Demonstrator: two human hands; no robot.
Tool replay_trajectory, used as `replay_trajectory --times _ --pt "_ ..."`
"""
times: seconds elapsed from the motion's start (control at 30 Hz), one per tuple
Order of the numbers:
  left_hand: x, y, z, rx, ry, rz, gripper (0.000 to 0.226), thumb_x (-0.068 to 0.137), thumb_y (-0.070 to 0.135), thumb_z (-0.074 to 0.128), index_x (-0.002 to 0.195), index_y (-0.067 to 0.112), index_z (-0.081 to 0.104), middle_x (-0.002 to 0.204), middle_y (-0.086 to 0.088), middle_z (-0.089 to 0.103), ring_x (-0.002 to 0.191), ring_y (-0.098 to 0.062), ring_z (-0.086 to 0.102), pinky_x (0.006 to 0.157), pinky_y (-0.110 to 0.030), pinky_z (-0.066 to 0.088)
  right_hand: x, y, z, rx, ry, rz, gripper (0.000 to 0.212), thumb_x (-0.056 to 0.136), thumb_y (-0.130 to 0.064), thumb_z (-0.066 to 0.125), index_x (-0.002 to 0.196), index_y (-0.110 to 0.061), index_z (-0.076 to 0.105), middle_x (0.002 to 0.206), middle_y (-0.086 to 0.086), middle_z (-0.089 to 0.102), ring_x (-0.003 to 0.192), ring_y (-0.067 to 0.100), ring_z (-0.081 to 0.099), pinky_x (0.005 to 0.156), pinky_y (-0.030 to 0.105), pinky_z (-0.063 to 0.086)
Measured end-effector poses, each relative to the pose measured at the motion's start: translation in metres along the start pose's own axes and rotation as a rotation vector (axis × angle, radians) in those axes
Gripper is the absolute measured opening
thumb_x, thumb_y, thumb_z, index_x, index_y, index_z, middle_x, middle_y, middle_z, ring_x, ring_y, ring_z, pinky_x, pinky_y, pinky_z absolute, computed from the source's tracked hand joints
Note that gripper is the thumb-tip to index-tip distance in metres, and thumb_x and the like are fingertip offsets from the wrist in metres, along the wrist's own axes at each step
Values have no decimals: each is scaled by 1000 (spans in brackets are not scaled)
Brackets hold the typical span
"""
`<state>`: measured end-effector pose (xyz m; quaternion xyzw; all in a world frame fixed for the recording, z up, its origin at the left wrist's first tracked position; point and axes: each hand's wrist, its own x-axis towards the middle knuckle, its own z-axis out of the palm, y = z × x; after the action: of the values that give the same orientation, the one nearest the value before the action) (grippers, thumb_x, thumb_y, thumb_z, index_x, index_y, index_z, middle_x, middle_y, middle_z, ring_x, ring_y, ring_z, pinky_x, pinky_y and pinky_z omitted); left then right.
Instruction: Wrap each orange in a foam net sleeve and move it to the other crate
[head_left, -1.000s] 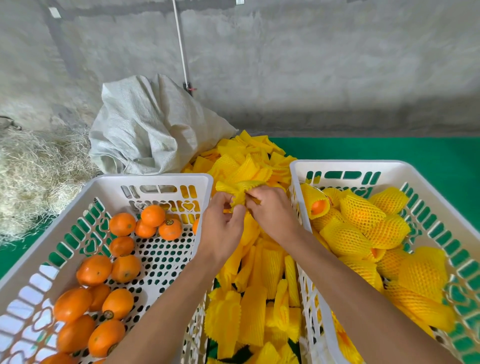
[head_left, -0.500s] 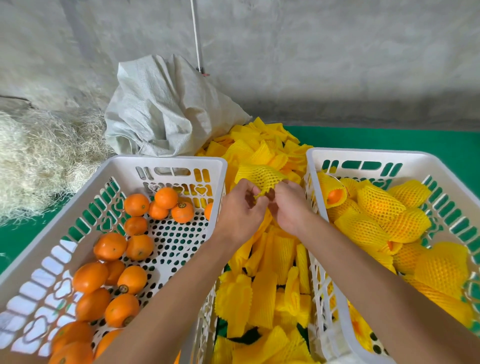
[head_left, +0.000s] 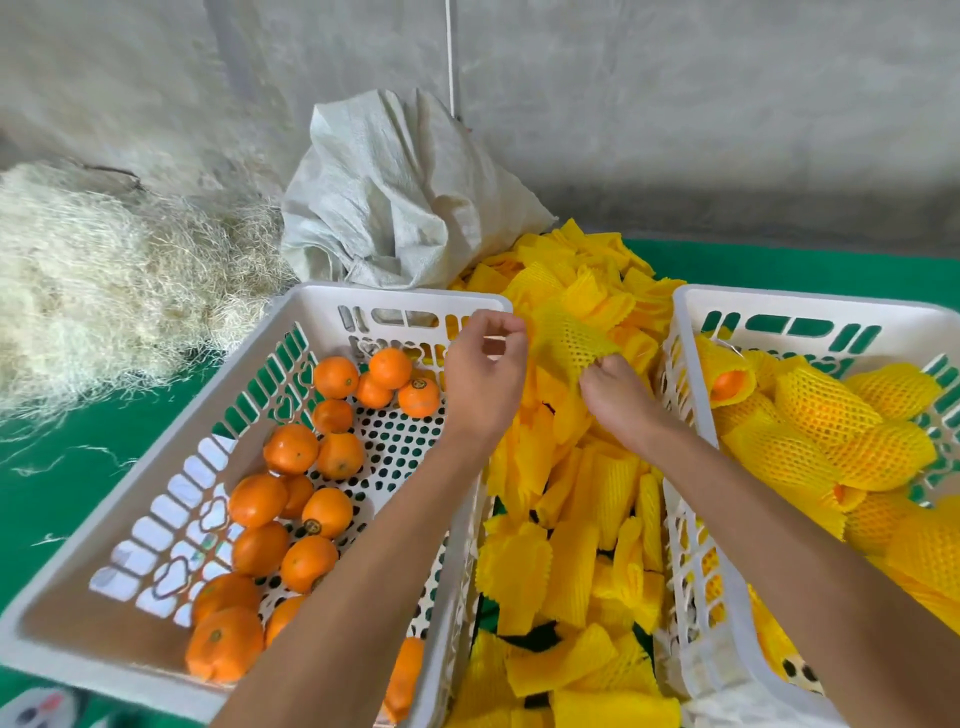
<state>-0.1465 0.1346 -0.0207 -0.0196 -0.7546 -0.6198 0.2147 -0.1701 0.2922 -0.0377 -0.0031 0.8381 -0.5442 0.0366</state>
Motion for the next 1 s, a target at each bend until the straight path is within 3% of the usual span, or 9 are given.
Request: replay_trajectory --times 0.07,0.13,0.2,0.27,0.33,0.43,0.6,0.83,1.0 --pt "11 -10 -24 90 78 -75 14 100 10 58 87 10 64 81 2 63 69 -11 59 60 -12 44 -3 1 2 -80 -80 -49 37 94 -5 45 62 -18 29 52 -6 26 43 6 23 45 25 16" --pt "21 -33 -49 343 9 -214 30 101 14 54 71 15 52 64 5 51 60 -14 46 47 -11 35 -6 2 3 -166 -131 -73 40 97 4 44 64 -15 31 50 -9 31 43 5 25 45 25 17" --pt "22 -60 -73 635 -137 -413 34 99 15 52 66 17 45 63 2 48 65 -20 47 59 -25 48 -7 3 3 -196 -157 -106 47 96 7 44 61 -19 29 39 -17 33 34 2 27 40 19 18" --pt "13 -88 -97 962 -291 -652 16 99 23 55 88 12 59 100 -10 65 104 -30 59 104 -47 47 -6 4 2 -201 -145 -118 48 96 8 44 61 -21 29 41 -15 34 32 2 29 39 17 19" --pt "1 -111 -112 1180 -378 -752 24 97 26 61 115 11 61 142 -15 50 140 -38 38 115 -57 32 -4 5 3 -198 -138 -118 46 97 7 44 62 -20 28 50 -10 29 32 3 26 40 19 18" --pt "-8 -120 -115 1263 -395 -689 32 96 19 68 126 15 57 152 -9 31 149 -38 18 112 -69 35 -3 6 5 -226 -150 -112 46 98 4 45 64 -19 25 55 -4 24 32 4 23 40 20 15" --pt "-21 -114 -103 1506 -583 -719 45 96 14 69 138 23 53 147 -12 23 138 -39 24 103 -82 36 -3 8 4 -240 -157 -102 47 99 3 44 64 -20 23 56 -4 22 30 4 23 38 18 16" --pt "-32 -125 -106 1774 -656 -536 49 97 25 71 142 26 52 147 -14 24 136 -36 29 94 -67 55 -3 9 4 -237 -178 -130 48 98 5 45 63 -20 23 57 -4 23 33 5 25 39 18 15" --pt "-20 -109 -111 1568 -511 -498 43 98 16 64 138 20 52 147 -10 38 140 -32 32 100 -54 55 -3 11 3 -223 -195 -131 37 99 1 45 68 -14 32 59 -2 27 39 3 25 42 22 18"
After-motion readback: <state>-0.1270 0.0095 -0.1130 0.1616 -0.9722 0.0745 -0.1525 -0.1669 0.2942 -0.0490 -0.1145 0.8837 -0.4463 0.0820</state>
